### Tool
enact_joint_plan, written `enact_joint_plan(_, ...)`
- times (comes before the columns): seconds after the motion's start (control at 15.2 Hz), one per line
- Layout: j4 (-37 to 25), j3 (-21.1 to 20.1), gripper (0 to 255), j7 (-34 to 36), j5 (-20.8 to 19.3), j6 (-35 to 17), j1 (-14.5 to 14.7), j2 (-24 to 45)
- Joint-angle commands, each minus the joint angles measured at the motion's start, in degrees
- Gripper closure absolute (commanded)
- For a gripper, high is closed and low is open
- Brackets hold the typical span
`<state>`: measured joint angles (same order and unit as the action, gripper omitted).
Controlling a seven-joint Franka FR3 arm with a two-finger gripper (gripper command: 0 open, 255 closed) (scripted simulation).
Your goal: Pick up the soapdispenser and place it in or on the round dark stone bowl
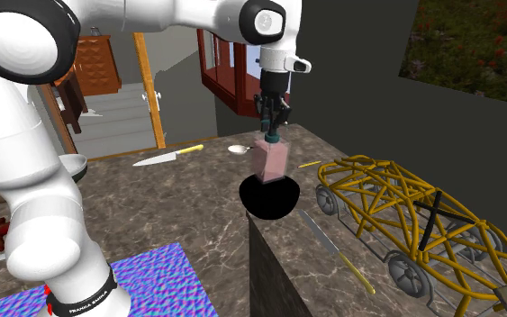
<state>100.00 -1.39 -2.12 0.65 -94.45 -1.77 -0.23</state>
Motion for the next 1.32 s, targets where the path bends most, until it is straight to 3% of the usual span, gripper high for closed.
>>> enact_joint_plan(0.0, 1.61, 0.00, 255, -0.02, 0.00, -1.67, 0.00, 0.02)
enact_joint_plan(0.53, 7.69, -0.01, 255, -0.07, 0.01, -8.09, 0.01, 0.36)
enact_joint_plan(1.06, 7.69, -0.01, 255, -0.07, 0.01, -8.09, 0.00, 0.36)
enact_joint_plan(1.12, 7.70, -0.01, 0, -0.08, 0.01, -8.11, 0.00, 0.38)
enact_joint_plan(1.25, 7.68, 0.01, 0, -0.11, 0.00, -8.09, -0.01, 0.38)
